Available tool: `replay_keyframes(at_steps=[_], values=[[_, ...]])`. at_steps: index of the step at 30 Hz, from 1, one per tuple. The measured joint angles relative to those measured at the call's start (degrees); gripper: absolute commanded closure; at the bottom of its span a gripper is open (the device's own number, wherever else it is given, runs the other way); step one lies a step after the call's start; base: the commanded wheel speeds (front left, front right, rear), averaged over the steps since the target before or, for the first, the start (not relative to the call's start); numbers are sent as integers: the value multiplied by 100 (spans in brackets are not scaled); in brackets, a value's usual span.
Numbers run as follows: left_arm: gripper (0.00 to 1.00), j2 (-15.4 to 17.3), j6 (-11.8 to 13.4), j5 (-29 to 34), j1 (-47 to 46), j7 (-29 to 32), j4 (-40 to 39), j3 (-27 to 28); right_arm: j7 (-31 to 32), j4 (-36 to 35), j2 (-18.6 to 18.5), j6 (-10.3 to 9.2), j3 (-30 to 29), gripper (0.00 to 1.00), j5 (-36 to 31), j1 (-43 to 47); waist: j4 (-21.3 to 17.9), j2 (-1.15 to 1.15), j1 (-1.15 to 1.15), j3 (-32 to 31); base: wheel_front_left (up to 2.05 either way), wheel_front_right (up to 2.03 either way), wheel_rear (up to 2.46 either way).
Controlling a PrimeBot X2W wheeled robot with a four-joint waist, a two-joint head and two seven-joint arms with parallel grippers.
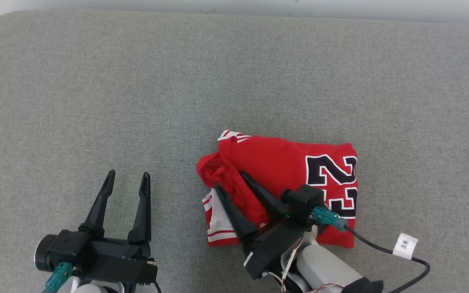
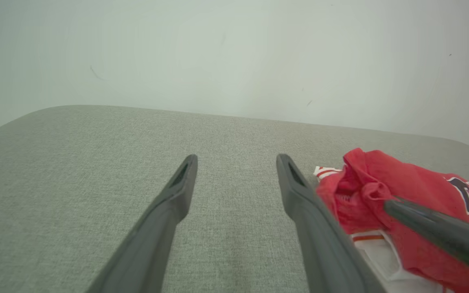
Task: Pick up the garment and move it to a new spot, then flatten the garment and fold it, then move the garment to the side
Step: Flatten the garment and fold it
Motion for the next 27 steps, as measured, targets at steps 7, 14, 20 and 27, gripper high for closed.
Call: replay_keyframes(at_steps=[7, 14, 20, 27], values=[[0, -11, -15, 11, -4, 0, -2, 20, -47, -523, 67, 0, 566, 0, 368, 26, -74, 0, 0, -13, 0, 0, 0], [0, -8, -15, 115, 10, 0, -9, 119, -71, -1868, -338, 0, -673, 0, -70, 619, -188, 0, 0, -84, 0, 0, 0], [0, 34, 1, 215, 56, 0, -53, 241, -71, -2561, -474, 0, -2197, 0, -553, 1330, -305, 0, -1, -182, 0, 0, 0], [0, 127, 43, 365, 105, 0, -197, 331, -69, -2798, -544, 0, -3588, 0, -1223, 1961, -442, 0, -1, -335, 0, 0, 0]])
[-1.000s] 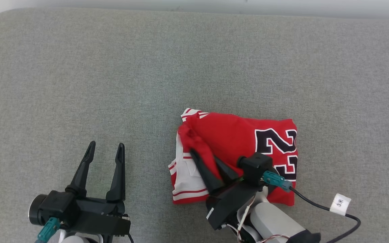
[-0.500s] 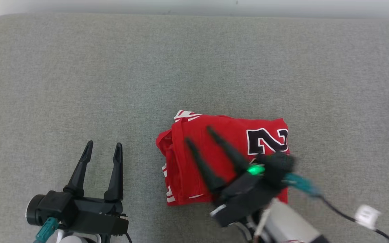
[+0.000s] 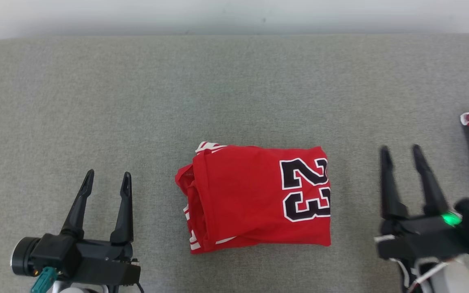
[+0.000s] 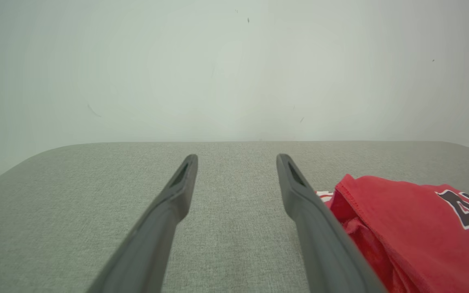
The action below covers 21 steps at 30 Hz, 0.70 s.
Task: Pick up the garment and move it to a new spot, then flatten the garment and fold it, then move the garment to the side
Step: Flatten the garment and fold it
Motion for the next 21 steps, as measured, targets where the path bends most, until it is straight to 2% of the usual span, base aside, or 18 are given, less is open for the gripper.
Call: replay_keyframes(at_steps=[7, 14, 21], values=[[0, 64, 80, 49, 225, 0, -151, 71, 120, -109, -86, 0, -662, 0, -661, 597, -146, 0, 0, -191, 0, 0, 0], [0, 94, 100, 57, 474, 0, -175, 85, 287, -304, -29, 0, -833, 0, -922, 1090, -226, 0, 0, -403, 0, 0, 0], [0, 116, 118, 57, 485, 0, -121, 38, 360, -371, 16, 0, -915, 0, -944, 1181, -190, -1, 0, -430, 0, 0, 0]])
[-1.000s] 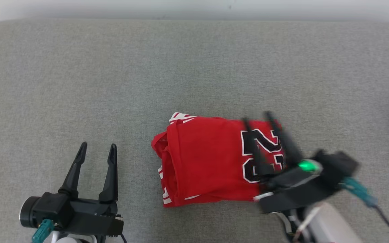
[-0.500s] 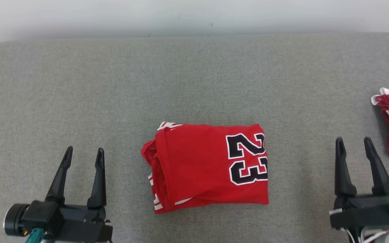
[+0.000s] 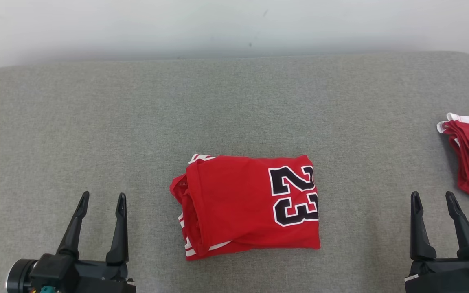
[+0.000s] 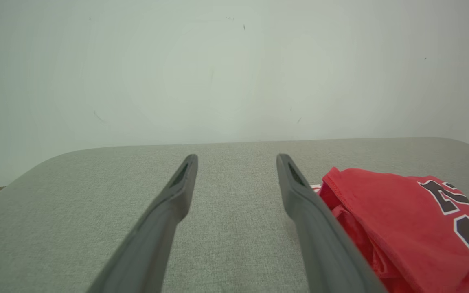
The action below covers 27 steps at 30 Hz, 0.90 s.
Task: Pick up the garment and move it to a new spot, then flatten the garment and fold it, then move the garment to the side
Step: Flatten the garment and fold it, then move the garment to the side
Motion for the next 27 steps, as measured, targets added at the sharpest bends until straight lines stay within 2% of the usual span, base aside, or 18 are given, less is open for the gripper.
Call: replay_keyframes(at_steps=[9, 14, 20, 27], values=[[0, -13, 8, 0, -141, 0, 31, -116, 176, -60, -92, 0, 21, 0, -78, -31, 179, 0, 1, 65, 0, 0, 0], [0, -52, -2, -3, -254, 0, 19, -213, 430, 116, -325, 0, 349, 0, -66, -228, 385, 0, 1, 141, 0, 0, 0], [0, -138, -31, -59, -354, 0, 87, -400, 546, 873, -594, 0, 1035, 0, 114, -671, 722, 0, 1, 260, 0, 0, 0], [0, -219, -31, -157, -404, 0, 155, -598, 748, 1833, -695, 0, 1429, 0, 478, -1011, 1135, 1, 1, 389, 0, 0, 0]])
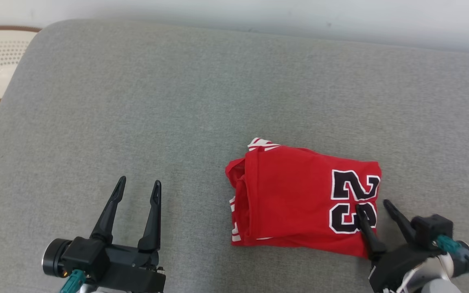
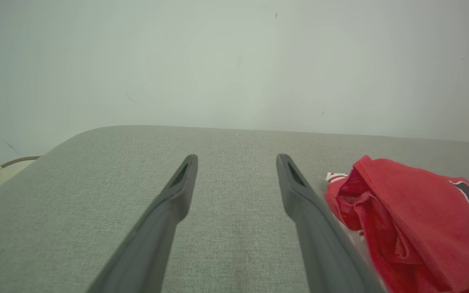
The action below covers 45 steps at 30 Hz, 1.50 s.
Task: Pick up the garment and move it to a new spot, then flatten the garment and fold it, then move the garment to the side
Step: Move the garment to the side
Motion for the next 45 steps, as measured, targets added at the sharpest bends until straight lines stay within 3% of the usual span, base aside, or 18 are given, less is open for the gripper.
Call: replay_keyframes(at_steps=[5, 6, 7, 18, 19, 29, 35, 40, 45], values=[[0, -13, 4, -21, -59, 0, 20, -1, 168, 335, -26, 0, 214, 3, 283, -324, 135, 0, 0, 123, 0, 0, 0], [0, -19, 5, -21, -71, 0, 18, -1, 185, 361, -41, -1, 248, 69, 334, -376, 139, 0, 0, 145, 0, 0, 0], [0, -20, 7, -20, -78, 0, 13, -1, 207, 380, -53, 0, 276, 100, 371, -419, 135, 0, 0, 160, 0, 0, 0], [0, 19, -52, 132, -162, -1, -222, 80, 147, -298, -625, 3, 198, 100, 10, -169, -413, 0, 0, 276, 0, 0, 0], [0, 110, -92, 171, -211, 0, -338, 137, 40, -593, -821, 1, 62, 100, -218, 49, -791, 0, 0, 349, 0, 0, 0], [0, 394, -192, 308, -410, 53, -472, 119, -210, -934, -901, 1, -363, 100, -524, 247, -2094, 0, 0, 600, 0, 0, 0], [0, 466, -252, 344, -636, 231, -523, -5, -257, -683, -895, 1, -232, 100, -374, -1040, -2834, 0, 0, 838, 0, 0, 0], [0, 489, -307, 345, -771, 255, -516, -127, -366, -133, -1183, 1, -352, 100, -179, -1855, -2939, 0, 1, 1076, 0, 0, 0], [0, 521, -334, 349, -807, 256, -513, -186, -568, 436, -1348, 1, -517, 100, 300, -2588, -2804, 0, 0, 1235, 0, 0, 0]])
